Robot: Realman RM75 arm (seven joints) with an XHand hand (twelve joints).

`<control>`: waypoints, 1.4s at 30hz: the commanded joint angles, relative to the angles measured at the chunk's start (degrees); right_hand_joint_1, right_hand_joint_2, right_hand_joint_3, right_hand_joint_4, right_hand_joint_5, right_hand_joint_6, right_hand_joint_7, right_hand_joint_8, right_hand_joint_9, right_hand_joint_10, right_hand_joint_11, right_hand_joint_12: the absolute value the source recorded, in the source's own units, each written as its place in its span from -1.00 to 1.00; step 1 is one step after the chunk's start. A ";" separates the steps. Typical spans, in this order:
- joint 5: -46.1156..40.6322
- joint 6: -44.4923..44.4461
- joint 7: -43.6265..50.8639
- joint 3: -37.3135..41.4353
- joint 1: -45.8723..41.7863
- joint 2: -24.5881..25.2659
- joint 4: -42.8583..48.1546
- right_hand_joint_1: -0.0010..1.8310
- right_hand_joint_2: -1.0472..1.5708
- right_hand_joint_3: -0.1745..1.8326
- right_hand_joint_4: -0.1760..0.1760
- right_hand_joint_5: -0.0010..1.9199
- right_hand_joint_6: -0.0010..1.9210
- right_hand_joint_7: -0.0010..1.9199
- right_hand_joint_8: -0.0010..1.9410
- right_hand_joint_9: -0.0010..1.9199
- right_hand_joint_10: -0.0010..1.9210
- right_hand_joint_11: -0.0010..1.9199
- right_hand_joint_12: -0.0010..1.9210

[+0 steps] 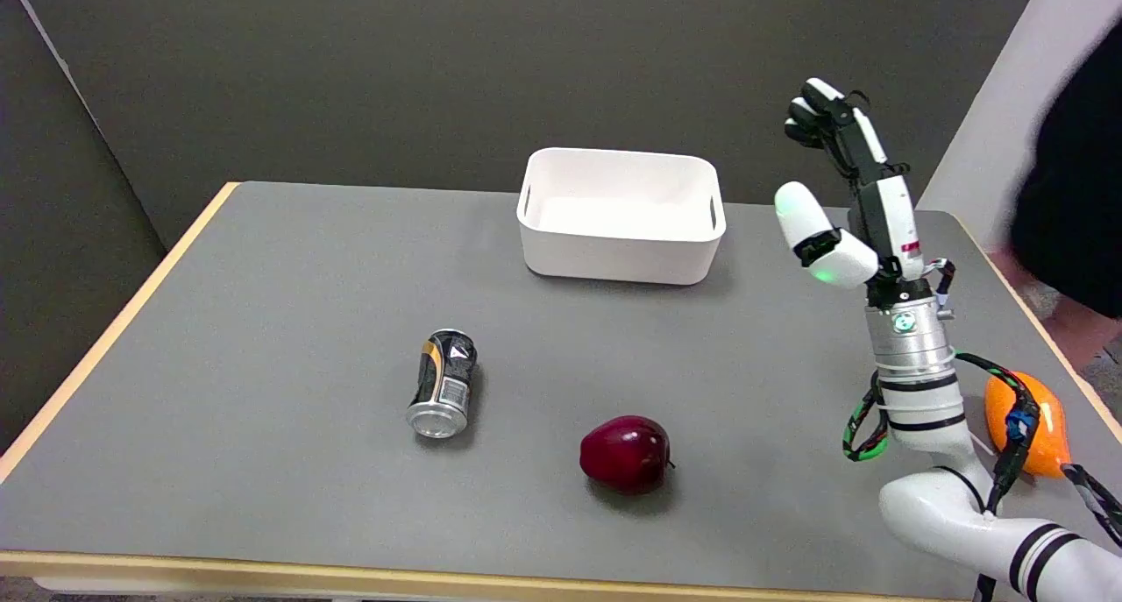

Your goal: Pick up the black can.

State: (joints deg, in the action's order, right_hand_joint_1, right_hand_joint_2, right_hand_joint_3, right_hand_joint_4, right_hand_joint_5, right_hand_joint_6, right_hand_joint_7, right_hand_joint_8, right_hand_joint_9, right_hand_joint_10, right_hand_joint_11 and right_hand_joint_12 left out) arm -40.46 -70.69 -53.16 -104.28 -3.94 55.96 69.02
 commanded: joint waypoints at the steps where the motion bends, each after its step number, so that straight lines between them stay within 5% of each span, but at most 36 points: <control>1: 4.47 3.95 -0.35 -0.64 1.63 1.14 1.41 -0.48 0.33 0.17 0.40 -0.83 -0.57 -0.67 -0.60 -0.72 -0.23 -0.93 0.17; 10: 10.01 3.99 11.48 -0.04 8.23 -0.34 5.48 -0.42 0.33 0.14 0.42 -0.81 -0.57 -0.64 -0.60 -0.71 -0.22 -0.93 0.19; 18: 30.07 13.07 23.54 -1.27 23.79 -1.85 4.57 -0.21 0.32 0.11 0.49 -0.76 -0.54 -0.59 -0.59 -0.68 -0.19 -0.90 0.25; 29: 63.62 18.01 7.40 -3.08 35.34 -2.26 1.76 -0.22 0.28 0.19 0.42 -0.96 -0.82 -0.86 -0.69 -0.85 -0.38 -0.99 0.04; 42: 73.87 13.54 1.72 -14.23 42.14 -3.55 -6.09 -0.22 0.28 0.17 0.29 -1.00 -1.00 -0.99 -0.91 -0.96 -0.50 -1.00 -0.18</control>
State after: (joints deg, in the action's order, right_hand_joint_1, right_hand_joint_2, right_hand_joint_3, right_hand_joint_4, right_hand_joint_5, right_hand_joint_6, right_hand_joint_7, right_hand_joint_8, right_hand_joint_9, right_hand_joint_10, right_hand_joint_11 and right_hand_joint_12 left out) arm 10.93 -57.65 -44.05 -108.37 25.35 54.39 69.48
